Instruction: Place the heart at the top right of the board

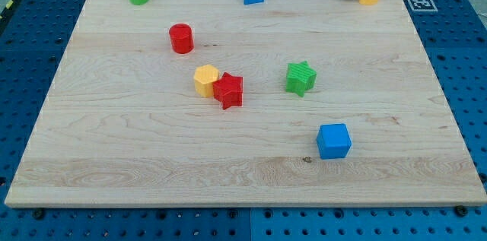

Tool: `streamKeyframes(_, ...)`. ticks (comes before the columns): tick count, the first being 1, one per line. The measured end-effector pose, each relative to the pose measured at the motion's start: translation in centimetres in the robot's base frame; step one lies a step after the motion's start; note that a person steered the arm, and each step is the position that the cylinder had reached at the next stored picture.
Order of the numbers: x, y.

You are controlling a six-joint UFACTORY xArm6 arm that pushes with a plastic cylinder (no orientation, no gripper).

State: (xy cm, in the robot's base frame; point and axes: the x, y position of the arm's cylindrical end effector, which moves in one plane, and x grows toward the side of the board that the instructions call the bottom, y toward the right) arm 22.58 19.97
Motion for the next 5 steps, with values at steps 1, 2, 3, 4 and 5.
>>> streamKeyframes(1,4.2,0.6)
streamKeyframes(2,5.3,4.4)
streamKeyframes(3,3.4,3.5)
streamKeyframes(4,3.4,1.4)
streamKeyframes(5,2.3,-0.6)
